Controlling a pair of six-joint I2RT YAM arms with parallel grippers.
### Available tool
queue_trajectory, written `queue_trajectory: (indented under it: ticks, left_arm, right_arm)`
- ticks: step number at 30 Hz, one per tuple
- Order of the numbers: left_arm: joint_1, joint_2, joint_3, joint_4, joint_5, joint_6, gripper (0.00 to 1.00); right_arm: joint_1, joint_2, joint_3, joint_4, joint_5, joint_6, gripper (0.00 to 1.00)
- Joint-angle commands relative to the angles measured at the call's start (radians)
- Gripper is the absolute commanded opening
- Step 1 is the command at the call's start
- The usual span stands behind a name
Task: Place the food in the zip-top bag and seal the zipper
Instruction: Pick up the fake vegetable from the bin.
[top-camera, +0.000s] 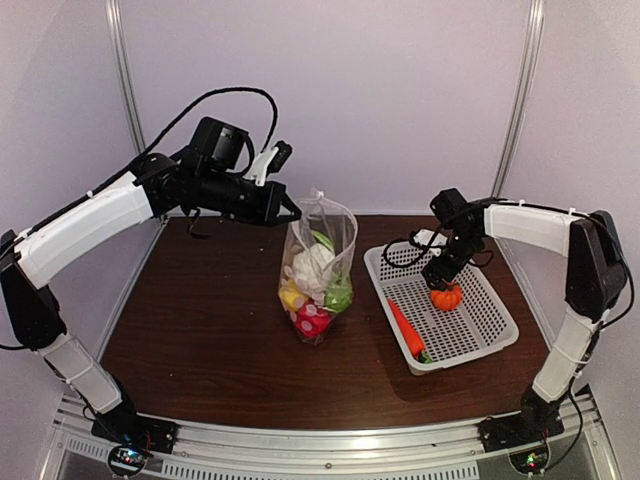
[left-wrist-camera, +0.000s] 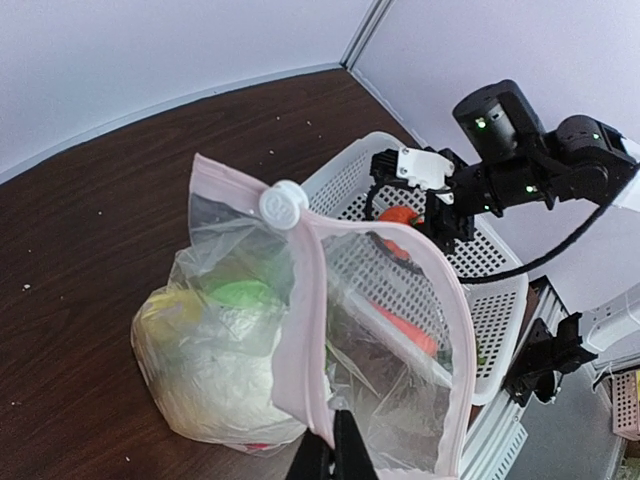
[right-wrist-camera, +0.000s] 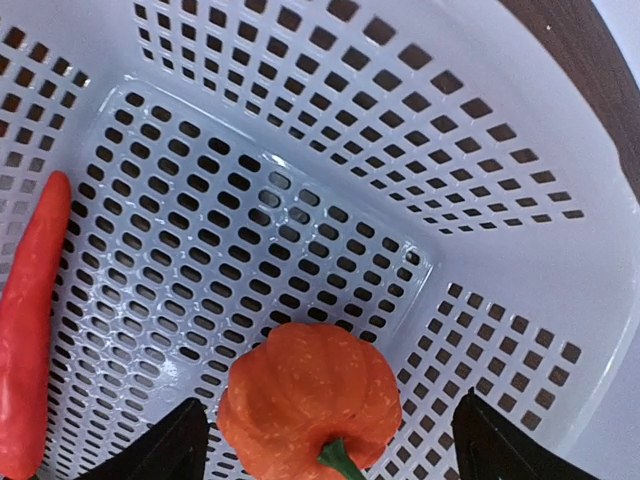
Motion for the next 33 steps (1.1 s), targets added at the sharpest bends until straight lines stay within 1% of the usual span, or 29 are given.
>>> queue_trajectory:
  ticks: [1, 8, 9, 12, 14, 17, 19, 22, 24, 28, 31, 33]
  left_arm:
    - [0.007, -0.024, 0.005, 0.060, 0.048, 0.018, 0.00]
    - [0.007, -0.020, -0.015, 0.054, 0.043, 0.046, 0.00]
    - [0.007, -0.020, -0.020, 0.057, 0.045, 0.048, 0.00]
    - [0.007, -0.025, -0.034, 0.067, 0.060, 0.049, 0.00]
    - [0.007, -0.025, -0.038, 0.074, 0.060, 0.049, 0.00]
    - [0.008, -0.020, -0.036, 0.077, 0.065, 0.047, 0.00]
    - [0.007, -0.010, -0.027, 0.081, 0.074, 0.045, 0.00]
    - [0.007, 0.009, -0.012, 0.103, 0.104, 0.031, 0.00]
    - [0.007, 0.019, -0.007, 0.120, 0.120, 0.022, 0.00]
    - [0.007, 0.045, 0.007, 0.123, 0.128, 0.003, 0.00]
    - [0.007, 0.052, 0.014, 0.124, 0.135, -0.010, 0.00]
    - [0.007, 0.053, 0.020, 0.124, 0.134, -0.016, 0.00]
  right_arm:
    - [-0.032, 0.064, 0.029, -0.046, 0.031, 0.012, 0.86]
    - [-0.052, 0.150, 0.029, -0.084, 0.023, 0.022, 0.84]
    - [-0.054, 0.160, 0.031, -0.089, 0.018, 0.027, 0.82]
    - [-0.054, 0.157, 0.029, -0.093, 0.006, 0.048, 0.68]
    - [-0.054, 0.123, 0.030, -0.108, -0.028, 0.053, 0.59]
    - [-0.053, 0.012, 0.045, -0.143, -0.089, 0.046, 0.55]
    - [-0.054, -0.075, 0.088, -0.187, -0.202, 0.030, 0.54]
    - [-0.053, -0.202, 0.158, -0.204, -0.448, 0.018, 0.54]
    - [-0.048, -0.273, 0.190, -0.146, -0.619, 0.033, 0.54]
    - [-0.012, -0.307, 0.234, 0.015, -0.841, 0.142, 0.54]
    - [0.040, -0.291, 0.254, 0.179, -0.947, 0.284, 0.54]
    - [0.089, -0.269, 0.274, 0.250, -0.978, 0.323, 0.54]
